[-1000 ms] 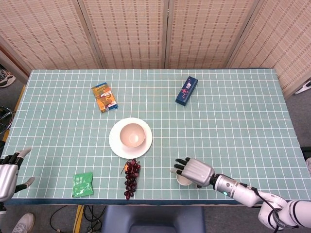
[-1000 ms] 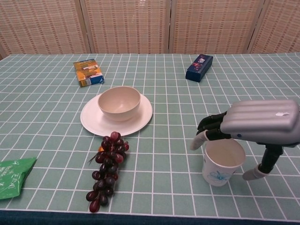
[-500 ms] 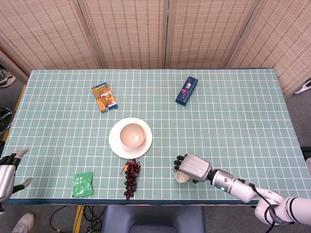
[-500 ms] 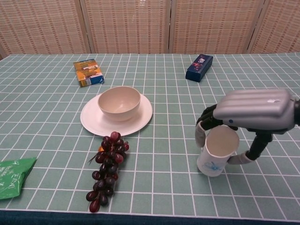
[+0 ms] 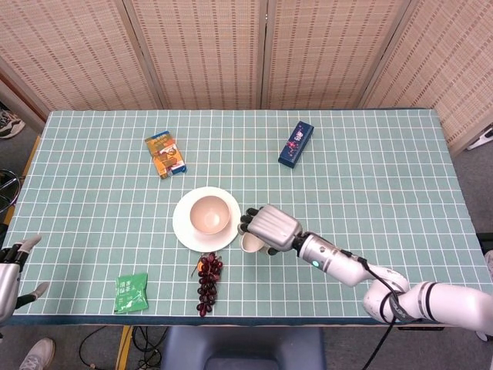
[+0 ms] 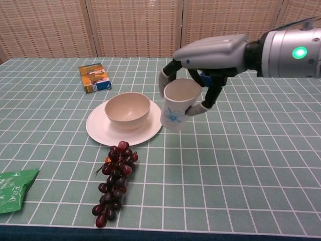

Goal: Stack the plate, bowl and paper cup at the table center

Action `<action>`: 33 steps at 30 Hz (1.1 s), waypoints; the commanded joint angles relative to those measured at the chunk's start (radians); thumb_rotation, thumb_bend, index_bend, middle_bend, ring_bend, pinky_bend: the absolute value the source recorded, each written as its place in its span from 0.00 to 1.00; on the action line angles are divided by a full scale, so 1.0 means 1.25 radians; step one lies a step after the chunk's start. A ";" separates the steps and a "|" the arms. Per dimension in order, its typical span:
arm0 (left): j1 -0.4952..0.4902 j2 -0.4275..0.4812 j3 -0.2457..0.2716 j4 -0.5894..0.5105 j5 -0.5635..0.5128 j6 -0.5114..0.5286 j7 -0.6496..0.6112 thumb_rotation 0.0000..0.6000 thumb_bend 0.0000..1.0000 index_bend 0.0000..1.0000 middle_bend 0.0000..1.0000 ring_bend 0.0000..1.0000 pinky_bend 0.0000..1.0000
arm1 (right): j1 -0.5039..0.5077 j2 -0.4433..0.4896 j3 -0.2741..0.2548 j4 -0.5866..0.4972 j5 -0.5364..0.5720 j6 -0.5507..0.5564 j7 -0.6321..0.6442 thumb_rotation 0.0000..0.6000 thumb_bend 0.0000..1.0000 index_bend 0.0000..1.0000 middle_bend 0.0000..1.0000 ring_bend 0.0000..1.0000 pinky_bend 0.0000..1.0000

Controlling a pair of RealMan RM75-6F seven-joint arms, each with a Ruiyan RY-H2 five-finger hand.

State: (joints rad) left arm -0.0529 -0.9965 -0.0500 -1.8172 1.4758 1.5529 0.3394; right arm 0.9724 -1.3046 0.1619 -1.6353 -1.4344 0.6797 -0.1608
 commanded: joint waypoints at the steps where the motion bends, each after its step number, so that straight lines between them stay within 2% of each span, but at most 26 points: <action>1: 0.002 0.003 0.000 0.002 -0.001 0.003 -0.002 1.00 0.00 0.19 0.29 0.35 0.45 | 0.053 -0.057 0.040 0.047 0.082 -0.048 -0.045 1.00 0.25 0.36 0.32 0.25 0.54; 8: 0.011 0.007 0.001 0.005 -0.004 0.012 -0.010 1.00 0.00 0.19 0.29 0.35 0.45 | 0.130 -0.149 0.073 0.156 0.190 -0.082 -0.092 1.00 0.25 0.36 0.31 0.25 0.53; 14: 0.018 0.010 0.003 0.008 -0.004 0.019 -0.013 1.00 0.00 0.19 0.29 0.35 0.45 | 0.181 -0.221 0.084 0.248 0.254 -0.100 -0.102 1.00 0.25 0.36 0.30 0.23 0.48; 27: 0.024 0.011 0.005 0.016 -0.008 0.018 -0.024 1.00 0.00 0.19 0.28 0.35 0.45 | 0.247 -0.324 0.081 0.400 0.317 -0.123 -0.100 1.00 0.23 0.36 0.23 0.17 0.33; 33: 0.026 0.010 0.005 0.020 -0.010 0.017 -0.029 1.00 0.00 0.19 0.28 0.35 0.45 | 0.266 -0.342 0.072 0.431 0.341 -0.137 -0.109 1.00 0.22 0.27 0.18 0.11 0.26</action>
State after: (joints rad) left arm -0.0210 -0.9837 -0.0445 -1.7921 1.4637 1.5746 0.3038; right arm 1.3012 -1.7291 0.2543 -1.0998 -1.0124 0.5116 -0.2937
